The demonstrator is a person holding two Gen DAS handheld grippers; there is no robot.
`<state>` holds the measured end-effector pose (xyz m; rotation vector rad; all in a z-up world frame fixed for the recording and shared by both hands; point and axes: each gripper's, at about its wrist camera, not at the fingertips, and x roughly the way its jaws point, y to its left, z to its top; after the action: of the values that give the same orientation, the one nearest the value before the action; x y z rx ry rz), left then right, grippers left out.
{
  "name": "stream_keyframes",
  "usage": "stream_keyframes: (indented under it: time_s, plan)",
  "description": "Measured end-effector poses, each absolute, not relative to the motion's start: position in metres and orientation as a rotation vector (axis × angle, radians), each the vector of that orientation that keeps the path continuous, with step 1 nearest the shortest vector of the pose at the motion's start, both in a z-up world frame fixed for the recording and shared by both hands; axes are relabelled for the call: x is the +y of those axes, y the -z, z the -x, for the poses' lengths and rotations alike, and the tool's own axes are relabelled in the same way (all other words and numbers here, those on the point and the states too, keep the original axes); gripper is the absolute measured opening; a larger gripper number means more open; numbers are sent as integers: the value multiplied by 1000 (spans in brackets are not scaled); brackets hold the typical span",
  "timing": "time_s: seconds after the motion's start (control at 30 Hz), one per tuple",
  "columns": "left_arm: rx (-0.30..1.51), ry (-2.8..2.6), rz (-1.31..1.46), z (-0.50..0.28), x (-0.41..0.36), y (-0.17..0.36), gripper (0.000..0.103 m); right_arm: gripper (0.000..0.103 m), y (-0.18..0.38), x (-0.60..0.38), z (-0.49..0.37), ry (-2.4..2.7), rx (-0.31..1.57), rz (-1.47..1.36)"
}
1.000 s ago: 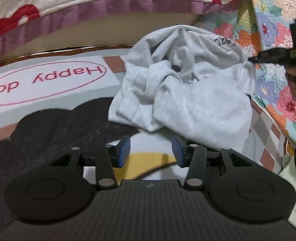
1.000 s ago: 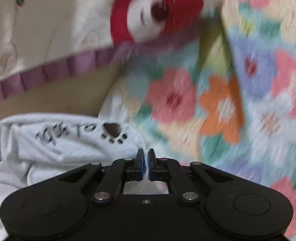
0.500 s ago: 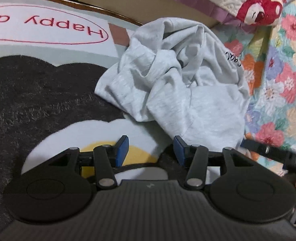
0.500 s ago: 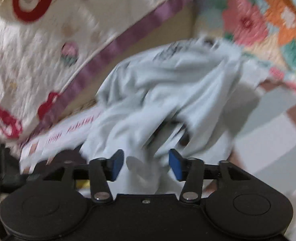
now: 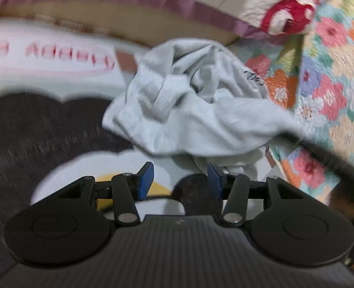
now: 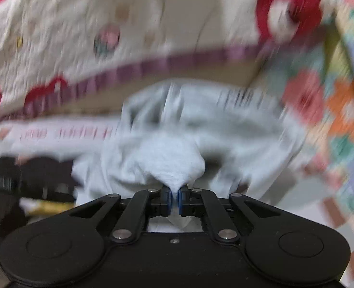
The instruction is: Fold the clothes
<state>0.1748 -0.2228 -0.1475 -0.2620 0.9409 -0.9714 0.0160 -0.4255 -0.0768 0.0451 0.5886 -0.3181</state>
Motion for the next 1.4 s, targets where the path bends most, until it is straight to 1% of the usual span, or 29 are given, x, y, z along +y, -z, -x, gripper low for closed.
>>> stream_keyframes:
  time_s: [0.07,0.1,0.17,0.2,0.4,0.5,0.57,0.6,0.63,0.7,0.73,0.77,0.8,0.83,0.93,0.97,1.0,1.03,1.07,1.1,1.23,1.3,1.4]
  plan:
    - [873,975,194,-172,-220,137,53,6,46,-429,-11,350,513,-30]
    - [839,976,160,-171,-219,133,58,6,32,-431,-10,366,480,-16]
    - [828,976,133,-170,-218,132,61,6,7,-434,-5,398,424,12]
    - [831,977,125,-170,-218,133,61,6,-3,-436,-1,412,403,18]
    - [984,1082,323,-172,-220,146,61,6,-51,-439,36,490,301,29]
    - [998,1118,314,-164,-225,144,61,6,-51,-453,62,581,331,25]
    - [991,1127,265,-157,-230,142,61,7,-32,-475,65,666,449,64]
    - [987,1128,239,-153,-234,141,61,11,-15,-490,64,718,541,75]
    - [986,1130,219,-150,-235,141,61,11,4,-507,62,768,649,74]
    - [993,1140,196,-144,-237,142,61,21,30,-524,68,829,766,2]
    - [998,1145,189,-141,-238,143,61,22,41,-531,72,854,812,-44]
    - [1000,1152,182,-138,-240,144,61,27,48,-532,77,850,828,-75]
    - [1003,1159,174,-136,-241,145,61,39,52,-529,82,825,825,-97]
    - [1006,1161,161,-133,-244,146,61,44,55,-526,84,783,825,-117]
    - [1014,1168,143,-128,-247,149,61,47,60,-516,79,648,802,-178]
    - [1018,1170,144,-127,-249,150,59,50,62,-511,73,592,799,-203]
    - [1025,1169,149,-127,-250,151,57,54,66,-505,67,526,800,-224]
    - [1033,1176,153,-126,-251,151,52,56,71,-498,60,451,810,-229]
    - [1041,1184,158,-125,-252,151,39,58,78,-488,55,378,827,-213]
    - [1052,1196,155,-124,-254,152,33,58,84,-477,50,321,851,-183]
    - [1028,1181,103,-115,-255,146,33,57,114,-459,44,325,951,-89]
    - [1029,1171,97,-111,-254,144,33,58,122,-478,52,393,969,-180]
    - [995,1148,56,-102,-253,137,33,62,130,-519,75,519,955,-434]
